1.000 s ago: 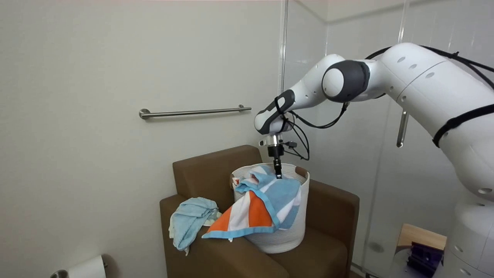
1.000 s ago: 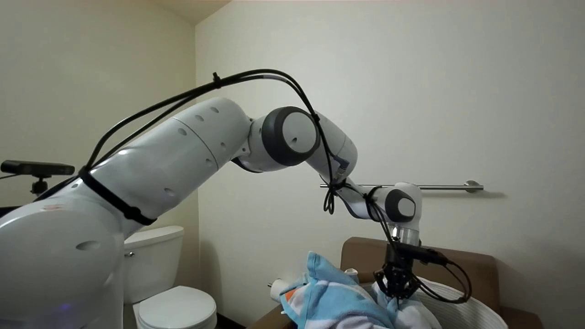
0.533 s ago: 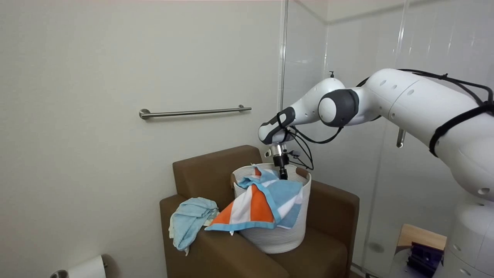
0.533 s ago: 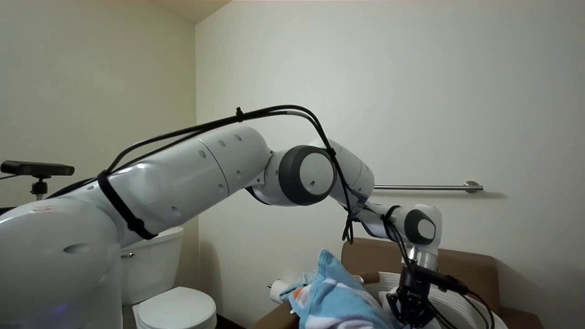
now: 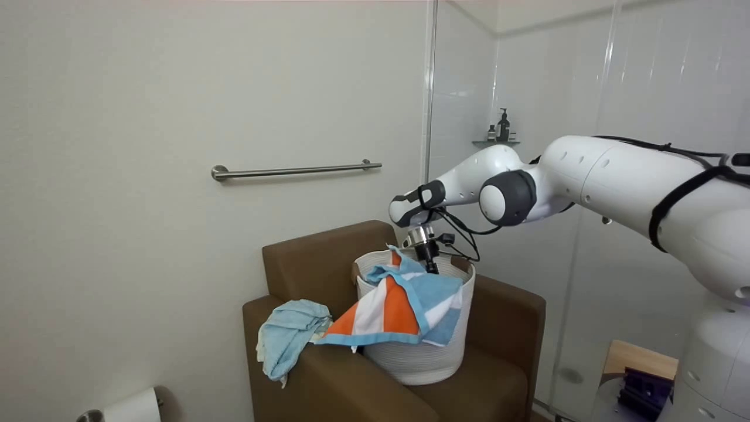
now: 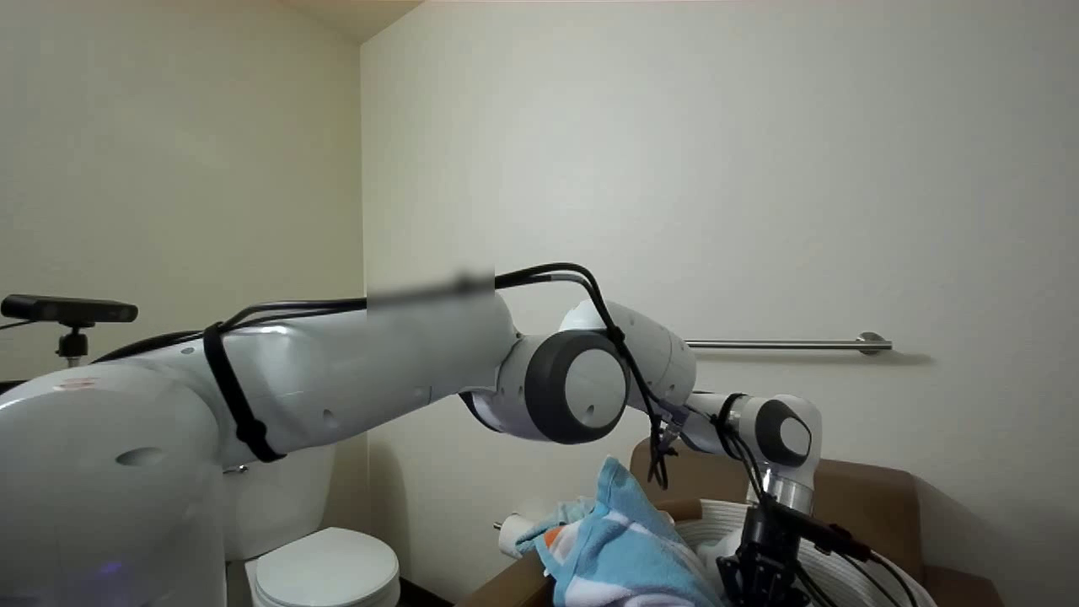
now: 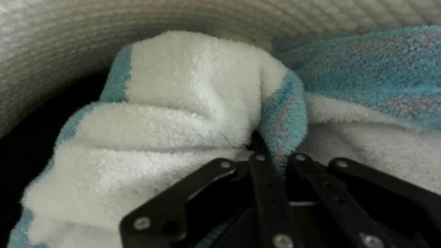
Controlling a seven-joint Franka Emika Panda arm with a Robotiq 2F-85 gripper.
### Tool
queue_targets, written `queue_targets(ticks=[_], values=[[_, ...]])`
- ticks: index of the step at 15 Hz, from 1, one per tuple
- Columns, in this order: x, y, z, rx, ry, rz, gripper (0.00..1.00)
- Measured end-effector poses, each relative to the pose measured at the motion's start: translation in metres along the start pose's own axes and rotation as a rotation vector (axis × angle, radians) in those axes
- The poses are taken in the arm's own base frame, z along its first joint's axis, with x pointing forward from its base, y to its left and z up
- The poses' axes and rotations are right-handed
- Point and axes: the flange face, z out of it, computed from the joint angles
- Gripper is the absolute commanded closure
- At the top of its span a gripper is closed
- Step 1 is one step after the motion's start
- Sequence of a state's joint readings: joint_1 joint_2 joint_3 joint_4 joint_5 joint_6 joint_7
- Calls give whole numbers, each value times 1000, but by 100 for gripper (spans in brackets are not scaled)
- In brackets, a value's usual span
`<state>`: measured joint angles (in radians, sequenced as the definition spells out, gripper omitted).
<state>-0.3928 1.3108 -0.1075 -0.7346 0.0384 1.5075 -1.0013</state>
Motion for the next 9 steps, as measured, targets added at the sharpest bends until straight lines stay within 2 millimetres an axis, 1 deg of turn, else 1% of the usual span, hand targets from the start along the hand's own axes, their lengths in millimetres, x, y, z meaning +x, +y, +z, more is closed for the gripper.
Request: queue_targets(ticks=[9], values=[[2, 3, -3, -10, -20, -1, 97]])
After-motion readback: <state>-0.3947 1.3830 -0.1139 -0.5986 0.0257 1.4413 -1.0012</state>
